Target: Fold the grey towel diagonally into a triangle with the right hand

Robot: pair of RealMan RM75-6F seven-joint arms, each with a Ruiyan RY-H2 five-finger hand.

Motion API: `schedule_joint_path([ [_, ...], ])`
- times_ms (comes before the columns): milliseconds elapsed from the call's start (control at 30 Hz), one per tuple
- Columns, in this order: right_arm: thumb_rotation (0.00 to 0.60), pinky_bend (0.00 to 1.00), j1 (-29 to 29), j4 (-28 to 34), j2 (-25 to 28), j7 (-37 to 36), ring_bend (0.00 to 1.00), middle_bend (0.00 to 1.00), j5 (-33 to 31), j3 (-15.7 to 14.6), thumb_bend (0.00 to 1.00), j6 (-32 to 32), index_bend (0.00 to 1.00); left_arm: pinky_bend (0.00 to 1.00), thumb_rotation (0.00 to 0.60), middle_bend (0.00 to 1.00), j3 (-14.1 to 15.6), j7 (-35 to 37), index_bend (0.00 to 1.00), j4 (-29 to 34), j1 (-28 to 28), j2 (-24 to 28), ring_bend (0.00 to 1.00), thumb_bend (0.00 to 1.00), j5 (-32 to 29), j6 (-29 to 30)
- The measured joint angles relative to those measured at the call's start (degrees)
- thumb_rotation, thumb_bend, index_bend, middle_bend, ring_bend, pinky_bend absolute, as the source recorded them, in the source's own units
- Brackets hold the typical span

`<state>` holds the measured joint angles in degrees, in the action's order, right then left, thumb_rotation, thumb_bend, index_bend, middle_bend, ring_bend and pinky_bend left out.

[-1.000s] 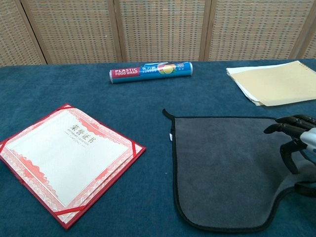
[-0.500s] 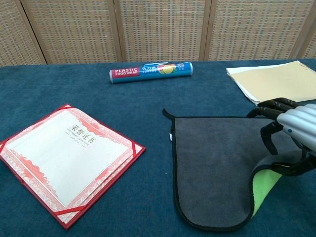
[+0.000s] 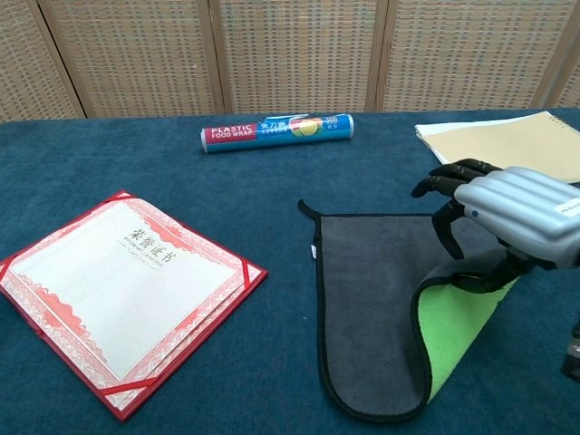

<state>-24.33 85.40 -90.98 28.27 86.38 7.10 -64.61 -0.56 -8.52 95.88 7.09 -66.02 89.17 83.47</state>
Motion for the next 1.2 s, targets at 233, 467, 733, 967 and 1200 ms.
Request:
schedule_joint_path([
  [233, 0.600, 0.00, -1.73, -0.81, -0.73, 0.67, 0.00, 0.15, -2.07, 1.36, 0.29, 1.29, 0.65, 0.00, 0.600, 0.00, 0.08, -0.14, 0.00, -0.04, 0.13, -0.16, 0.00, 0.12, -0.01, -0.28],
  [467, 0.600, 0.00, -3.88, -2.40, -1.38, 0.50, 0.00, 0.15, -4.89, 3.17, 0.29, 2.98, 0.65, 0.00, 0.600, 0.00, 0.06, -0.18, 0.00, -0.22, 0.28, -0.36, 0.00, 0.12, -0.39, -0.66],
  [733, 0.600, 0.00, -6.37, -4.73, -2.45, 0.37, 0.00, 0.15, -7.56, 4.67, 0.29, 4.82, 0.65, 0.00, 0.600, 0.00, -0.04, -0.34, 0.00, -0.43, 0.48, -0.51, 0.00, 0.12, -0.90, -1.14],
  [967, 0.600, 0.00, -7.94, -6.39, -3.57, 0.19, 0.00, 0.15, -8.71, 4.77, 0.29, 5.81, 0.65, 0.00, 0.600, 0.00, -0.10, -0.37, 0.00, -0.70, 0.66, -0.68, 0.00, 0.12, -1.31, -1.57],
  [1200, 0.600, 0.00, -9.51, -6.94, -4.52, 0.03, 0.00, 0.15, -8.71, 4.48, 0.29, 6.06, 0.66, 0.00, 0.600, 0.00, -0.07, -0.63, 0.00, -0.81, 0.80, -0.92, 0.00, 0.12, -1.51, -1.85],
])
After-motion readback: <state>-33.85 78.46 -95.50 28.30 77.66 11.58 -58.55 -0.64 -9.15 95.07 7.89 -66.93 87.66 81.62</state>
